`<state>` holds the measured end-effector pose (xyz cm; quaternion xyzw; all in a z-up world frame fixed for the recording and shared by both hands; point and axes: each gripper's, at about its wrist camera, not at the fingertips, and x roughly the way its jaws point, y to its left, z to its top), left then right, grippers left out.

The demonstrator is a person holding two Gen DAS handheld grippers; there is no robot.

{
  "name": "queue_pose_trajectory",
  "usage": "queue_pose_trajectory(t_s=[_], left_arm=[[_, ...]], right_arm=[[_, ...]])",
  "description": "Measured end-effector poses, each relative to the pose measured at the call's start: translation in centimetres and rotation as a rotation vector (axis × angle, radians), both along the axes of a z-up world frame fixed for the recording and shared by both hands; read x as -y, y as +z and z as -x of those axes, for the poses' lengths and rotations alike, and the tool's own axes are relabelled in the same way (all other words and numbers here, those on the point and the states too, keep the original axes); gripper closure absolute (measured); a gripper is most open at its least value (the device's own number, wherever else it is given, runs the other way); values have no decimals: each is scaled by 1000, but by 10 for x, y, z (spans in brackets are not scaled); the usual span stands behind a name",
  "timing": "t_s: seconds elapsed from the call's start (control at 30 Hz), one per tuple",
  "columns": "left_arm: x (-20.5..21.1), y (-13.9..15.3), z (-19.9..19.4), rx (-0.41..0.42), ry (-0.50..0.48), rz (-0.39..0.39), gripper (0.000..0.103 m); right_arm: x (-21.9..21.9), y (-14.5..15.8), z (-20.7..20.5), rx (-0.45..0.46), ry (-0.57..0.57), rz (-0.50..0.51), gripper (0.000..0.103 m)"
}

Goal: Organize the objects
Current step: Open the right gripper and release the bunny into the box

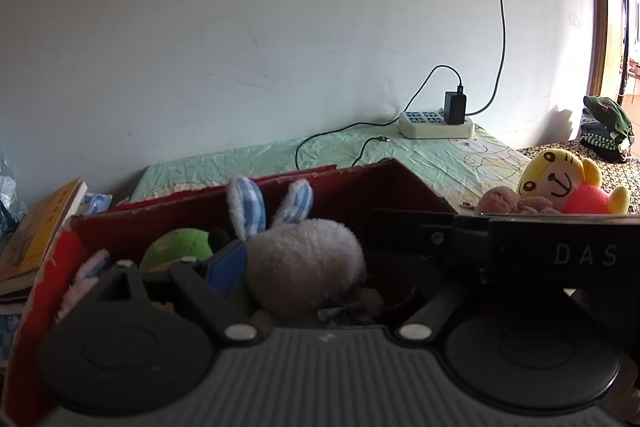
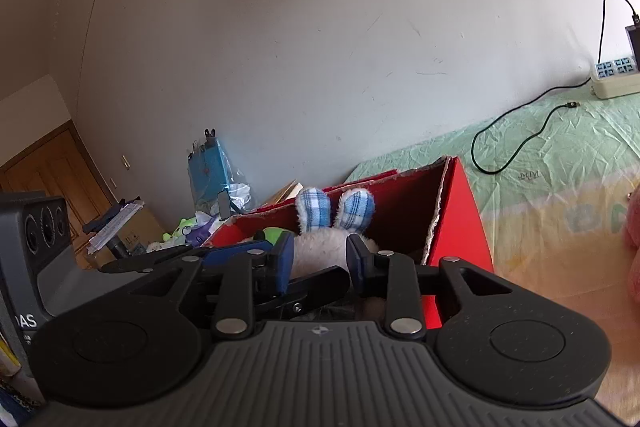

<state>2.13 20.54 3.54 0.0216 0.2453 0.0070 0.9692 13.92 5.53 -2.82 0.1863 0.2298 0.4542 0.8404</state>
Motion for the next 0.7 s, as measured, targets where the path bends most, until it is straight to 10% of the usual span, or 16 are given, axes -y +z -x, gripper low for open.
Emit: queue_pose_trajectory(t_s=[0.7], left_arm=[[2, 0, -5, 8, 85, -55, 7]], right_arm=[[5, -6, -2, -4, -6, -77, 71]])
